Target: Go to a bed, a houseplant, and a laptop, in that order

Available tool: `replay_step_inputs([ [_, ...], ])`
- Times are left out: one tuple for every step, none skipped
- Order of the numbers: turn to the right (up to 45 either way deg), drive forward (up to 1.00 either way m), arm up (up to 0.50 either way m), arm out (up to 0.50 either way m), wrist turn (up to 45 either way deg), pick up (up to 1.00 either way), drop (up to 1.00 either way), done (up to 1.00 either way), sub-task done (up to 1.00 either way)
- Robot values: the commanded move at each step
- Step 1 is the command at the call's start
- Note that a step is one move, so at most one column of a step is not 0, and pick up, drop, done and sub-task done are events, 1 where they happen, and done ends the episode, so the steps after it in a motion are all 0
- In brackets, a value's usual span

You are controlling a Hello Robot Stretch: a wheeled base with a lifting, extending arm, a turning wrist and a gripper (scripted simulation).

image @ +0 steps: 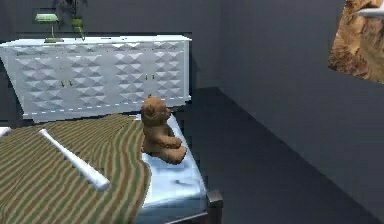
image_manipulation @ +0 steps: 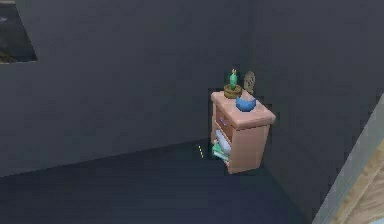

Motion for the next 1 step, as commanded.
replay_step_inputs([
  [-15.0, 0.00, 0.00, 0.00, 0.0, 0.00, 0.00, 0.00, 0.00],
])
